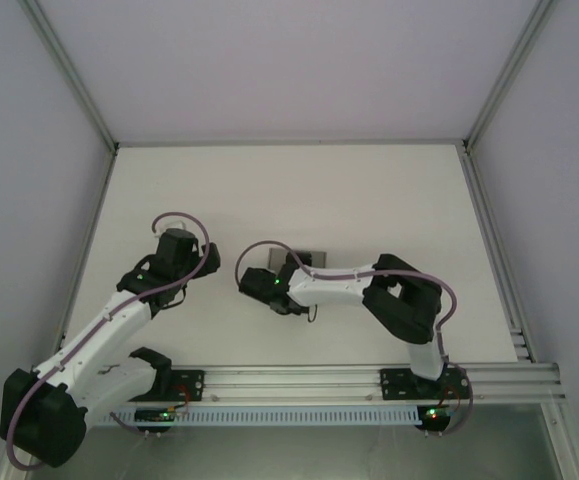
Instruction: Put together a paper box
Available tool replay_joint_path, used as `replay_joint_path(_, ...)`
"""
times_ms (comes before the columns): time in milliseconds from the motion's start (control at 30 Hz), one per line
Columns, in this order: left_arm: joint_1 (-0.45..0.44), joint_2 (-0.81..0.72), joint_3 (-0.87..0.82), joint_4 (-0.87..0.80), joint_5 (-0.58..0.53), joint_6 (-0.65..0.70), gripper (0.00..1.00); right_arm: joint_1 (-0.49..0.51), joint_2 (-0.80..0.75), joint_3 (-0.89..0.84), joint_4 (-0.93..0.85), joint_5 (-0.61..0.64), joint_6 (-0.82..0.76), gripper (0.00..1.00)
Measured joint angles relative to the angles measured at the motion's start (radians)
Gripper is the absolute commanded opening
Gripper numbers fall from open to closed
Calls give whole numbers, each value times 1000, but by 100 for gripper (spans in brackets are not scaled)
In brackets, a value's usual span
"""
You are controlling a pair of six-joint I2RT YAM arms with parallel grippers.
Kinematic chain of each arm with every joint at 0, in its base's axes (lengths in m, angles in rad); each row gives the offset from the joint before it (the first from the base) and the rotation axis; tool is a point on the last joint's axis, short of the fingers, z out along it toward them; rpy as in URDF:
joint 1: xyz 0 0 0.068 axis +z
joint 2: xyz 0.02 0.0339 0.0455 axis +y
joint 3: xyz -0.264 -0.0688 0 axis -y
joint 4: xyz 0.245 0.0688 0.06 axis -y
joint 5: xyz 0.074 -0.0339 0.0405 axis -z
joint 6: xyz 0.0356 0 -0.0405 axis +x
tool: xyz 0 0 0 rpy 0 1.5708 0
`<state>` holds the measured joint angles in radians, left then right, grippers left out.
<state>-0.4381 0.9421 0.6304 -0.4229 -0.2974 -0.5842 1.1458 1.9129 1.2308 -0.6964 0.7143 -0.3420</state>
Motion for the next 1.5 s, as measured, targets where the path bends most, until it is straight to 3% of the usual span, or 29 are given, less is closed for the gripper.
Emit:
replay_joint_path(267, 3, 13, 1, 8, 28, 8, 100, -11, -246, -137, 31, -209, 9, 99)
replay_joint_path(400, 35, 48, 20, 10, 51, 19, 100, -91, -416, -163, 59, -272, 24, 99)
replay_joint_path(500, 92, 84, 45, 53, 64, 37, 100, -232, -538, -174, 107, -322, 61, 99)
replay_joint_path(733, 333, 236, 57, 259, 71, 106, 100, -750, -699, -285, 342, -440, 202, 99)
replay_joint_path(967, 409, 356, -19, 597, -64, 265, 100, -1054, -710, -560, 630, -529, 331, 99)
replay_joint_path(1133, 412, 422, -138, 818, -66, 381, 100, -1123, -653, -706, 890, -608, 388, 99)
replay_joint_path(1333, 419, 491, -342, 1218, -39, 469, 100, -1134, -563, -761, 1115, -671, 382, 99)
replay_joint_path(1433, 421, 531, -351, 1267, 3, 498, 100, -1141, -517, -761, 1199, -693, 371, 99)
replay_joint_path(1500, 422, 561, -336, 1317, 36, 514, 100, -1142, -440, -786, 1347, -701, 367, 99)
